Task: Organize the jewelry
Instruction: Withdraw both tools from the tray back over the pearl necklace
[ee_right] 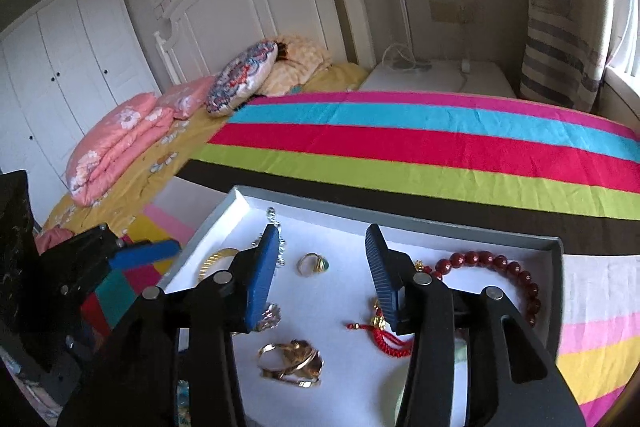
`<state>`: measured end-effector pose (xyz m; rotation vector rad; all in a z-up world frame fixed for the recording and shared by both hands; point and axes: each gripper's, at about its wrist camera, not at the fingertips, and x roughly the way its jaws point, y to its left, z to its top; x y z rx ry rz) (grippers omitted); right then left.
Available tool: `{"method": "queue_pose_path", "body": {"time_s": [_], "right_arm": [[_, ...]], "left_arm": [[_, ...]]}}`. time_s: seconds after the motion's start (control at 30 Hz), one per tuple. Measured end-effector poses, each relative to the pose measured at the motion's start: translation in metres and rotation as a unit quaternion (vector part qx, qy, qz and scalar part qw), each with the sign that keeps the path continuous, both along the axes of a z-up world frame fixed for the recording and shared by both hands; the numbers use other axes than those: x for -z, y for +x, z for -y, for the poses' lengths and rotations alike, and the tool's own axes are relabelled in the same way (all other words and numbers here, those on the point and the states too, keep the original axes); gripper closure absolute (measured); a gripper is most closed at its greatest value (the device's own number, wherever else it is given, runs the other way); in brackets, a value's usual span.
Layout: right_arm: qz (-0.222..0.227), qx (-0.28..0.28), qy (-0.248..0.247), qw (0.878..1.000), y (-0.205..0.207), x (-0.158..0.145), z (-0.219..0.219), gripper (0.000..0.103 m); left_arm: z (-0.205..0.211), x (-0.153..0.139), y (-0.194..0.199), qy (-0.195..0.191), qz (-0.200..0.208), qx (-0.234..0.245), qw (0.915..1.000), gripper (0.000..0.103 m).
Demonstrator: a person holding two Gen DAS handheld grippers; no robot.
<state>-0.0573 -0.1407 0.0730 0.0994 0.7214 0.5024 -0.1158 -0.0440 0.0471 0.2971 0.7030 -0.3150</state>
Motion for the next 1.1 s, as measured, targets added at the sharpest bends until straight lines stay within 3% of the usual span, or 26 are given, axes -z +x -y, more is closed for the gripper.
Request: {"method": "queue_pose_path", "body": {"time_s": [0.07, 0.3, 0.43, 0.6, 0.7, 0.87, 1.03, 1.1], "right_arm": [[0.011, -0.003, 0.010, 1.000, -0.008, -0.009, 0.006, 0.041], [0.043, -0.012, 0.036, 0.998, -0.047, -0.031, 0.034, 0.029], [0.049, -0.003, 0.036, 0.998, -0.067, -0.028, 0.046, 0.017], [0.030, -0.016, 0.027, 0.999, -0.091, -0.015, 0.054, 0.017], [0.027, -0.023, -0.006, 0.999, -0.111, -0.004, 0.048, 0.017], [0.018, -0.011, -0.024, 0.999, -0.137, 0.020, 0.043, 0.017], [-0.015, -0.017, -0.049, 0.999, -0.134, 0.041, 0.030, 0.017], [-0.028, -0.021, -0.055, 0.998, -0.134, 0.048, 0.023, 0.018]], "left_arm": [[-0.007, -0.008, -0.007, 0.000, 0.017, -0.014, 0.9998, 0.008], [-0.039, -0.028, -0.036, 0.007, 0.067, -0.066, 0.9955, 0.003], [-0.061, -0.031, -0.053, -0.004, 0.080, -0.096, 0.9922, 0.003], [-0.082, -0.021, -0.072, -0.024, 0.082, -0.124, 0.9886, 0.003], [-0.092, -0.014, -0.081, -0.036, 0.086, -0.139, 0.9858, 0.003], [-0.116, 0.002, -0.089, -0.038, 0.104, -0.198, 0.9739, 0.003], [-0.133, 0.008, -0.080, -0.071, 0.071, -0.205, 0.9736, 0.003], [-0.137, 0.015, -0.072, -0.077, 0.040, -0.207, 0.9745, 0.003]]}}
